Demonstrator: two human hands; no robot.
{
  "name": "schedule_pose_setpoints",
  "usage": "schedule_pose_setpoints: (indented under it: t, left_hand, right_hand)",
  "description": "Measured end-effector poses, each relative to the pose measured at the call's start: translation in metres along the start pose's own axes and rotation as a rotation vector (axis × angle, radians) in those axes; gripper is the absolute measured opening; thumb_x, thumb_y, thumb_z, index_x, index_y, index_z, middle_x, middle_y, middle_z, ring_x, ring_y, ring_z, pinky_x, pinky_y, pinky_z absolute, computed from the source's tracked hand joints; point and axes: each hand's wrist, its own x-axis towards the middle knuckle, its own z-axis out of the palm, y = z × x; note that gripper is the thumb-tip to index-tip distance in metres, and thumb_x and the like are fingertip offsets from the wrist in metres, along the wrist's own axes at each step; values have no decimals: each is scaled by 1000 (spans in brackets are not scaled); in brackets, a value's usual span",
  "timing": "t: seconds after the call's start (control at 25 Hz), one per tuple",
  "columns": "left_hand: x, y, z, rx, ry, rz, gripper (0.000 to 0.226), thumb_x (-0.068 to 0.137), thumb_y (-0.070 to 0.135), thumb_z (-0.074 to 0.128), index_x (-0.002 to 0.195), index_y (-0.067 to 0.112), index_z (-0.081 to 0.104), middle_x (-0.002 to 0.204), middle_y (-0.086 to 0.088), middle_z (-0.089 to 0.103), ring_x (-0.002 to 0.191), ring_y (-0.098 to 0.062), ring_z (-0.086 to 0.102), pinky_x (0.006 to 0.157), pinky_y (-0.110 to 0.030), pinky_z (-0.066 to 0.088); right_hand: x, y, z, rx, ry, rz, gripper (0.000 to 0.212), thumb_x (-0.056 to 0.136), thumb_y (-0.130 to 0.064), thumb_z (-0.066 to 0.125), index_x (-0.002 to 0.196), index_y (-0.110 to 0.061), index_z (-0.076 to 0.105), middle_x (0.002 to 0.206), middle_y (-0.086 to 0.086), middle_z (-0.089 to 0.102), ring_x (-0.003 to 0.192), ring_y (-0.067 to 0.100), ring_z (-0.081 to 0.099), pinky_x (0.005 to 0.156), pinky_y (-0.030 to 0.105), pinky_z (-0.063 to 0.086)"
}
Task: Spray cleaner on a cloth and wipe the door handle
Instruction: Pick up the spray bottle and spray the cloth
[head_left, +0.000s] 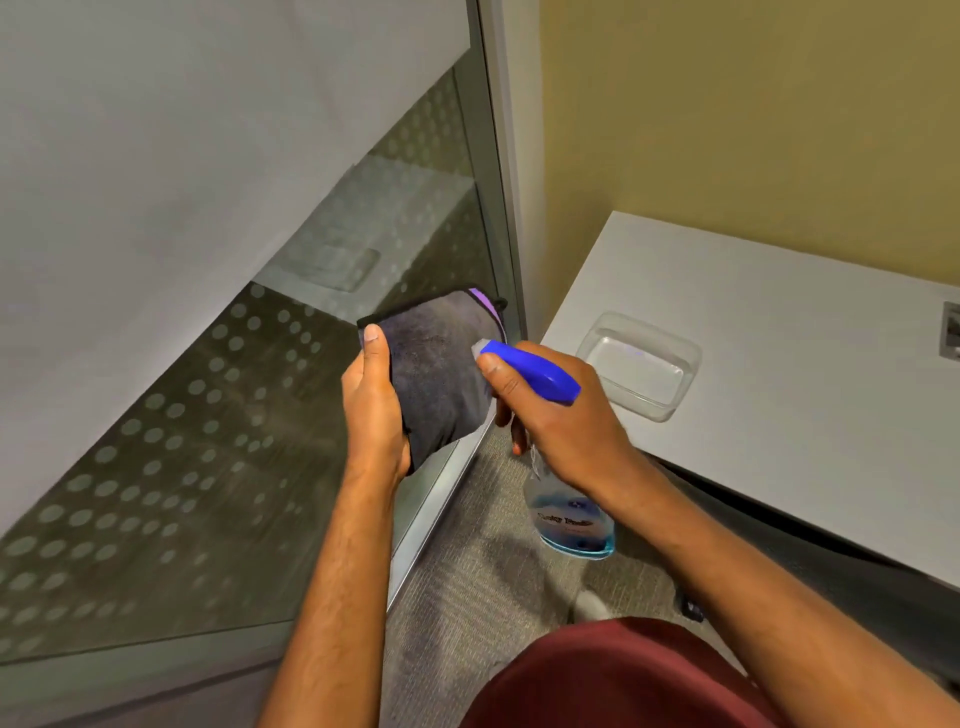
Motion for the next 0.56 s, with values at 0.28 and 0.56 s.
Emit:
schedule_pose_setpoints:
  t: [0.28,0.56]
  left_hand:
    - [2,7,-11,-29,-19,36,38,113,40,48,107,16,77,107,-2,82,103,-16,78,79,-27,63]
    - [-3,6,-18,-58,-30,51,41,105,48,55,105,17,81,113,-5,81,110,-21,77,89,-33,64]
  right_hand:
    - [1,-3,6,-90,72,-54,39,99,-61,57,85,-26,66,73,0,71,50,16,68,53,36,59]
    - [4,-7,5,-80,124,-36,62,93,-75,53,79,-16,65,67,8,66,50,19,64,54,44,57]
